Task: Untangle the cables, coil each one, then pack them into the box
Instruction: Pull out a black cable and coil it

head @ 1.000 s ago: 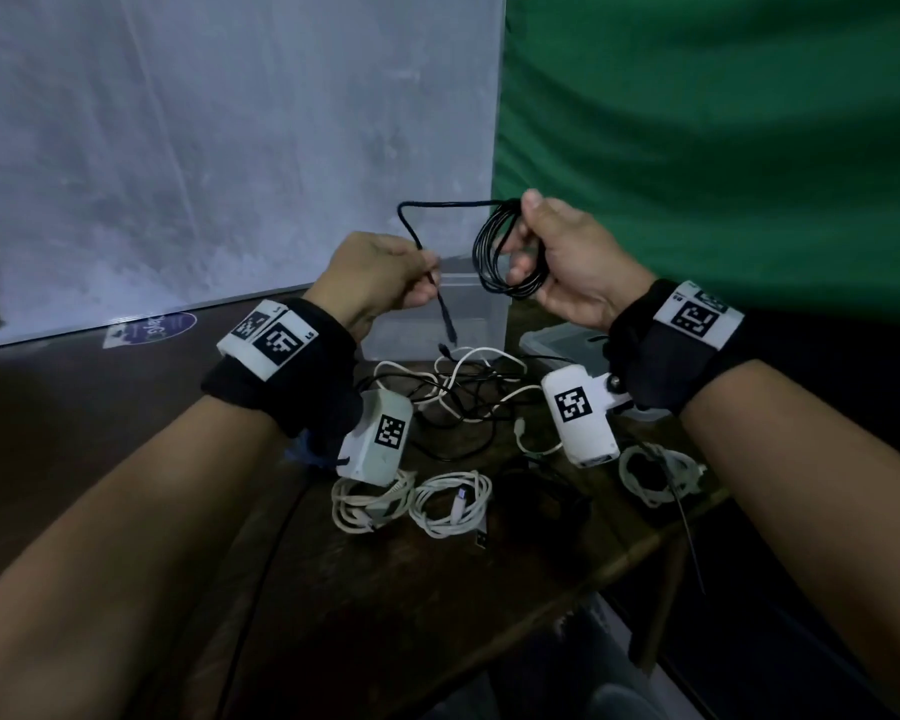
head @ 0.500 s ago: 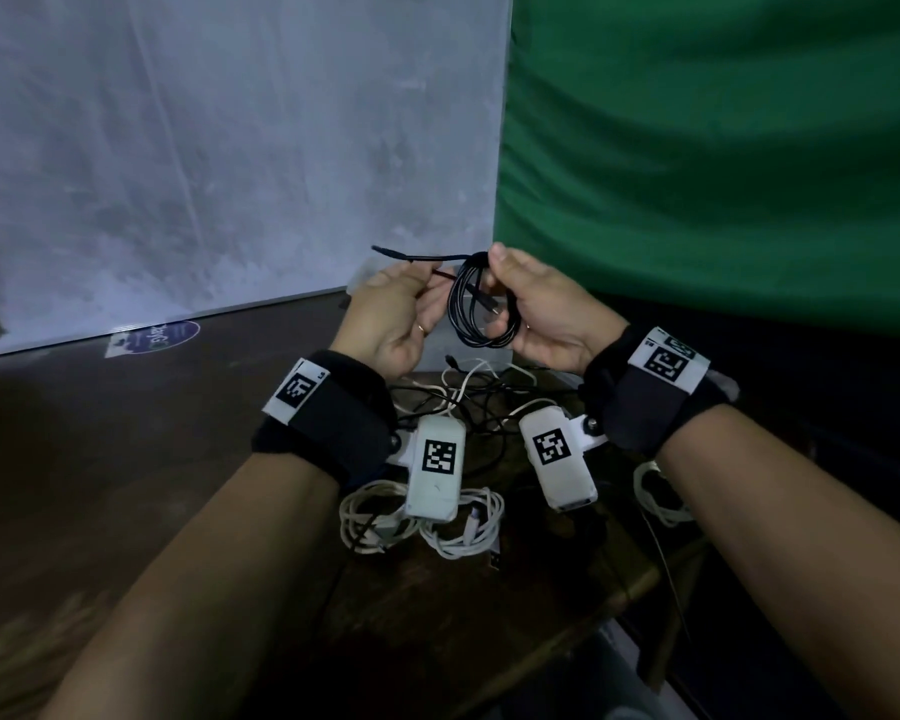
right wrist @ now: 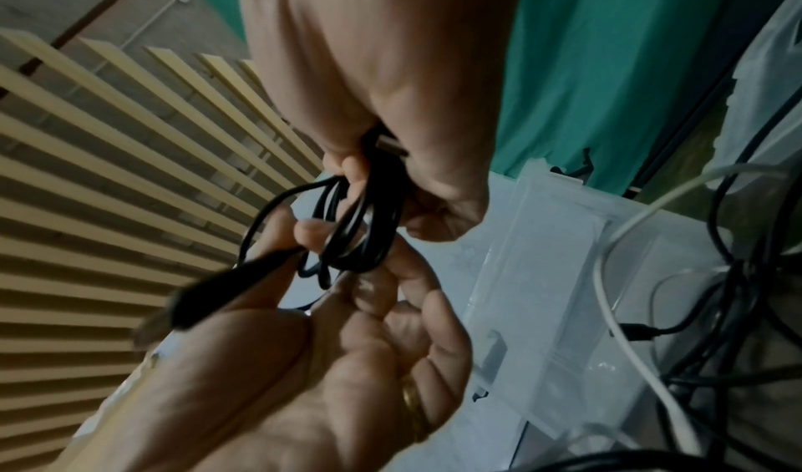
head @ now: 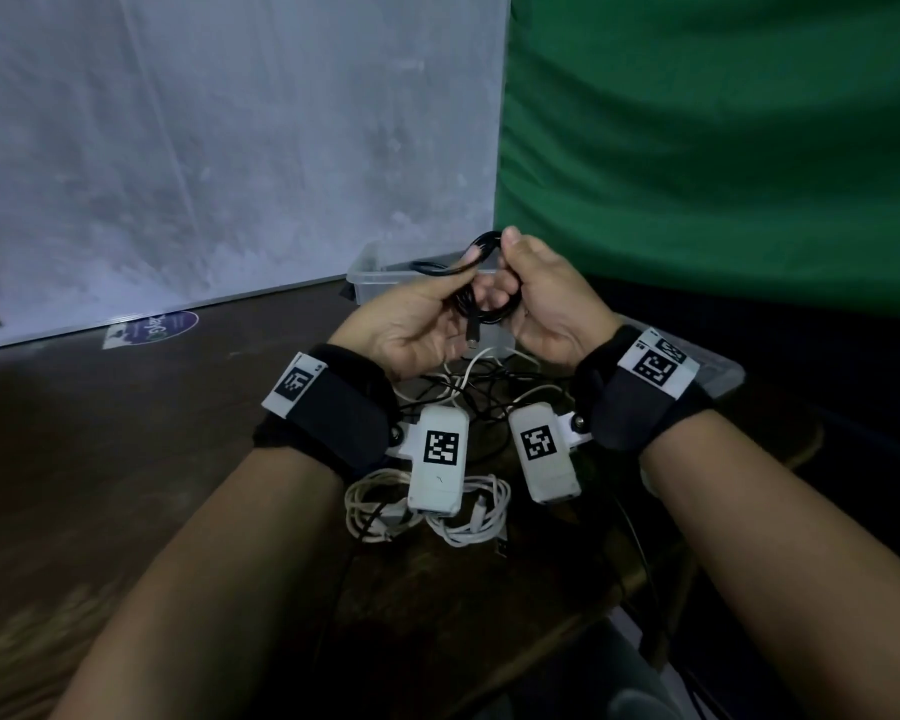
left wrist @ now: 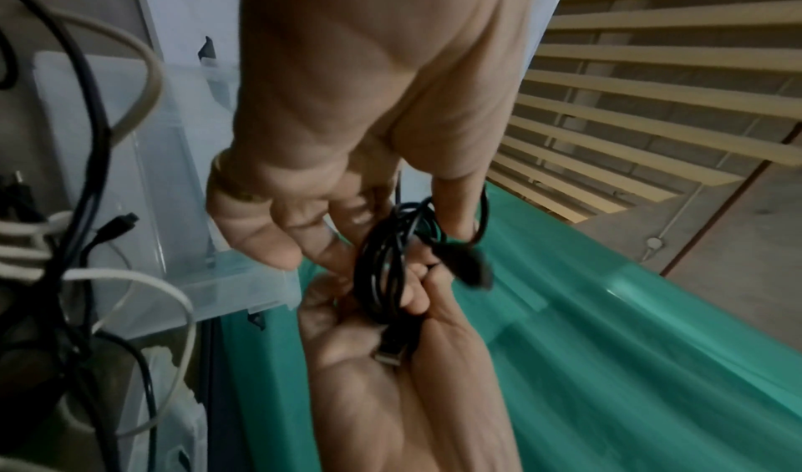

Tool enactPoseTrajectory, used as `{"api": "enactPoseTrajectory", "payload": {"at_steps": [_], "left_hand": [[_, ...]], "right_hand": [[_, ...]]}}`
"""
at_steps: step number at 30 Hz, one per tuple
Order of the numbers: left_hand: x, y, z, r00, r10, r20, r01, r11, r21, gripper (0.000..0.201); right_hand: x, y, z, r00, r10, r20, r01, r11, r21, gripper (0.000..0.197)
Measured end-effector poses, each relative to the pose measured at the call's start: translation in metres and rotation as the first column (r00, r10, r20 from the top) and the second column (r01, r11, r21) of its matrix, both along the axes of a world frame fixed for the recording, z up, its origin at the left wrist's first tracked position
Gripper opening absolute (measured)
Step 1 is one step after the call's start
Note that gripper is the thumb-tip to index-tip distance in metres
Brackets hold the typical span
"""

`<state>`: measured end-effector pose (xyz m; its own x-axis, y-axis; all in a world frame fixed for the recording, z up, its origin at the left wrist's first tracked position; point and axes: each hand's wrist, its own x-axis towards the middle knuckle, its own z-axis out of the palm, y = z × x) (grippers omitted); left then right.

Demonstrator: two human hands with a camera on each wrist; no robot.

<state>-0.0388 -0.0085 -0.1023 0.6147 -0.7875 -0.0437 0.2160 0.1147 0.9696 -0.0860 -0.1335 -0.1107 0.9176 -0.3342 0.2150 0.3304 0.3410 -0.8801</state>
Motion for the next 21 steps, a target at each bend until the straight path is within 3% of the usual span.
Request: {"api": "enactPoseTrajectory", "payload": {"at_steps": [3,6,8,10,14,18,21], "left_hand": [[0.000,0.009,0.002,0.990,-0.102,0.096,0.100,0.995,0.021,0.025],[0.002,0.013,0.003,0.981,-0.153,0.117,0.145,0.987,0.071,0.036],[0.001,0.013,0.002,0.975,-0.142,0.172,0.117,0.982,0.145,0.041],[0.000,0.014,0.001,0.965,-0.129,0.230,0.082,0.976,0.204,0.033],[-0.003,0.012,0.000,0.967,-0.120,0.223,0.087,0.984,0.154,0.016],[-0.004,0.010,-0.002,0.971,-0.059,0.233,0.011,0.979,0.202,0.031],[-0.003,0.010,-0.001,0.883,-0.234,0.407,0.065,0.919,0.389,0.025]], "right_hand": [[-0.002,0.000,0.000,1.000,-0.018,0.018,0.018,1.000,0.022,0.026],[-0.005,0.001,-0.002,1.000,-0.008,0.009,0.008,0.999,0.053,0.025],[-0.007,0.003,-0.003,1.000,-0.028,-0.006,0.028,0.999,0.043,0.024],[-0.008,0.006,-0.003,0.997,-0.077,-0.013,0.077,0.997,0.017,0.025],[-0.011,0.012,-0.001,0.983,-0.181,0.015,0.182,0.982,-0.041,0.026],[-0.015,0.006,0.006,0.951,-0.299,0.077,0.301,0.953,-0.022,0.029],[-0.018,-0.003,0.014,0.951,-0.293,0.096,0.289,0.956,0.053,0.028]]}}
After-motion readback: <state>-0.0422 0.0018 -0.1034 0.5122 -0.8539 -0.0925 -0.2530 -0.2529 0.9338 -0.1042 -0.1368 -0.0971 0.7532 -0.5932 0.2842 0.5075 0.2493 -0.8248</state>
